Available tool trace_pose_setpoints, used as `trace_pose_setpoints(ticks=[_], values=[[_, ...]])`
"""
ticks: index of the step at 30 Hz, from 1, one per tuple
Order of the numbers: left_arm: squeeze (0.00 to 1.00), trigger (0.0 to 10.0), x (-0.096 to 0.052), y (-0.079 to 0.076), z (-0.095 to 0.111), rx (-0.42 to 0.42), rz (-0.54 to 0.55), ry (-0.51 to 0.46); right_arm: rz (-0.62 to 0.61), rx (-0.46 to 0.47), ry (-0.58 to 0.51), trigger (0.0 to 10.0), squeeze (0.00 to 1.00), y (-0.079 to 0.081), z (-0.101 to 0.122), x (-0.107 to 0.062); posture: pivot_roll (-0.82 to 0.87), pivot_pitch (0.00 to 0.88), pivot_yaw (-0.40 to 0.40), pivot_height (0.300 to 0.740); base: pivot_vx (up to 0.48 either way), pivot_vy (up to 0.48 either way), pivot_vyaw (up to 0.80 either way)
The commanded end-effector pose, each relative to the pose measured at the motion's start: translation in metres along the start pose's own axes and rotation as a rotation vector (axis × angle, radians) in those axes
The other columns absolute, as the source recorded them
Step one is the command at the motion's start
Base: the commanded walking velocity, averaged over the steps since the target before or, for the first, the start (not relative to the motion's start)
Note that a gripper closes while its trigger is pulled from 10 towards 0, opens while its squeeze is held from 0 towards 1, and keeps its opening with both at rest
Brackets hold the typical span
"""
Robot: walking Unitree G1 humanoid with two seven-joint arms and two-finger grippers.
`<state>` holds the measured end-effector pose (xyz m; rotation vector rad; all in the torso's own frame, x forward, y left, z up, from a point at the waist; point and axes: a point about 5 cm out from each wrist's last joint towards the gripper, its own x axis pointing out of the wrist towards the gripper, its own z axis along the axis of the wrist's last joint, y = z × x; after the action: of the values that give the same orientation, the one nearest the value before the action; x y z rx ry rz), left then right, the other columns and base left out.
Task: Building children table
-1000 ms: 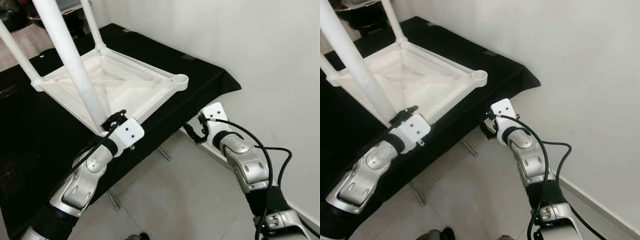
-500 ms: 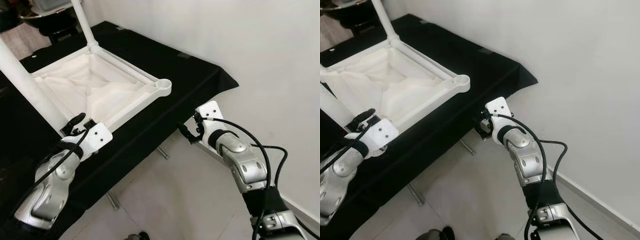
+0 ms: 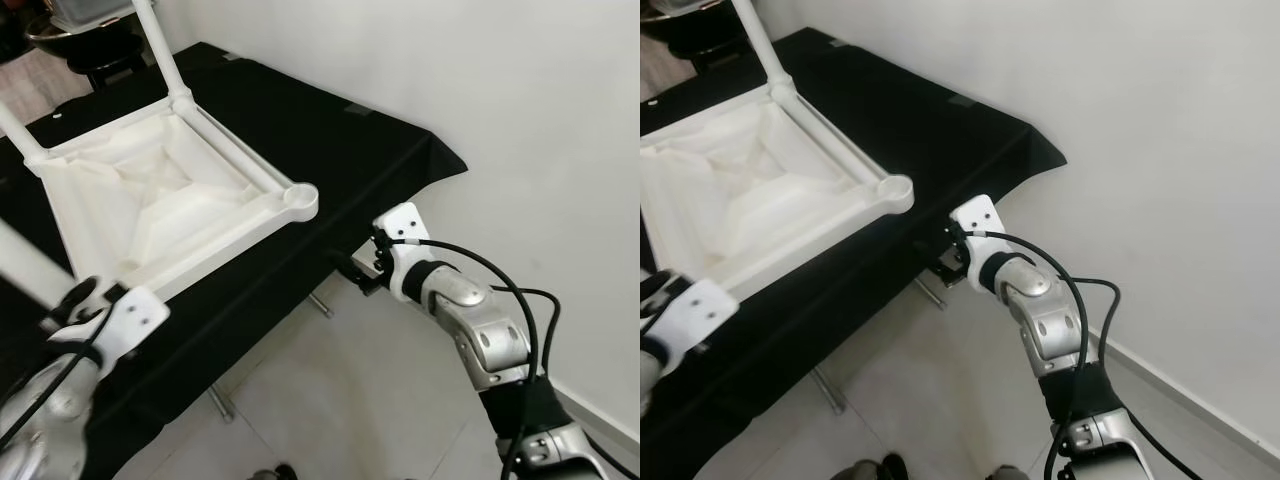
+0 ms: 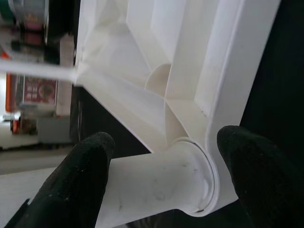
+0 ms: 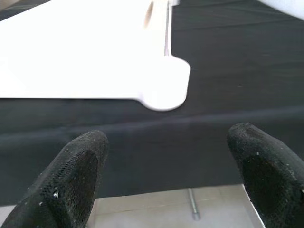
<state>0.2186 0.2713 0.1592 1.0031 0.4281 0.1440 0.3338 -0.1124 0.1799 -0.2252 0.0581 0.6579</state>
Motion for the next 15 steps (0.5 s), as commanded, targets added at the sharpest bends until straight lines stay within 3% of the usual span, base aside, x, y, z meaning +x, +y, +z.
trace_pose_setpoints(ticks=[1,7,8,9,10,11,12,13,14,15], values=[[0.00,10.0,-0.003,0.010,-0.015,0.017,0.042,0.084,0.045,0.003,-0.024,10.0,0.00,0.010,0.001,0.001,-0.02,0.173,0.075,0.740,0.000,0.000,0.00],[0.00,10.0,-0.005,0.006,-0.009,-0.045,0.042,0.047,0.048,-0.001,-0.031,10.0,0.00,0.011,0.001,0.002,-0.02,0.165,0.075,0.740,0.000,0.000,0.00],[0.00,10.0,-0.004,0.001,0.000,-0.103,0.026,0.001,0.046,0.000,-0.037,10.0,0.00,0.012,0.002,0.003,-0.03,0.163,0.072,0.740,0.000,0.000,0.00],[0.00,10.0,-0.004,0.001,0.000,-0.103,0.026,0.001,0.046,0.000,-0.037,10.0,0.00,0.012,0.002,0.003,-0.03,0.163,0.072,0.740,0.000,0.000,0.00],[0.00,10.0,-0.004,-0.005,0.012,-0.202,0.004,-0.054,0.049,-0.005,-0.045,10.0,0.00,0.015,0.003,0.004,-0.03,0.164,0.069,0.740,0.000,0.000,0.00],[0.00,10.0,-0.004,-0.005,0.012,-0.202,0.004,-0.054,0.049,-0.005,-0.045,10.0,0.00,0.015,0.003,0.004,-0.03,0.164,0.069,0.740,0.000,0.000,0.00],[0.00,10.0,-0.004,-0.009,0.020,-0.270,-0.011,-0.088,0.053,-0.009,-0.052,10.0,0.00,0.017,0.004,0.004,-0.03,0.164,0.069,0.740,0.000,0.000,0.00],[0.00,10.0,-0.004,-0.009,0.020,-0.270,-0.011,-0.088,0.053,-0.009,-0.052,10.0,0.00,0.017,0.004,0.004,-0.03,0.164,0.069,0.740,0.000,0.000,0.00],[0.00,10.0,-0.006,-0.015,0.034,-0.357,-0.031,-0.159,0.055,-0.010,-0.056,10.0,0.00,0.021,0.003,0.004,-0.03,0.164,0.064,0.740,0.000,0.000,0.00],[0.00,10.0,-0.006,-0.015,0.034,-0.357,-0.031,-0.159,0.055,-0.010,-0.056,10.0,0.00,0.021,0.003,0.004,-0.03,0.164,0.064,0.740,0.000,0.000,0.00]])
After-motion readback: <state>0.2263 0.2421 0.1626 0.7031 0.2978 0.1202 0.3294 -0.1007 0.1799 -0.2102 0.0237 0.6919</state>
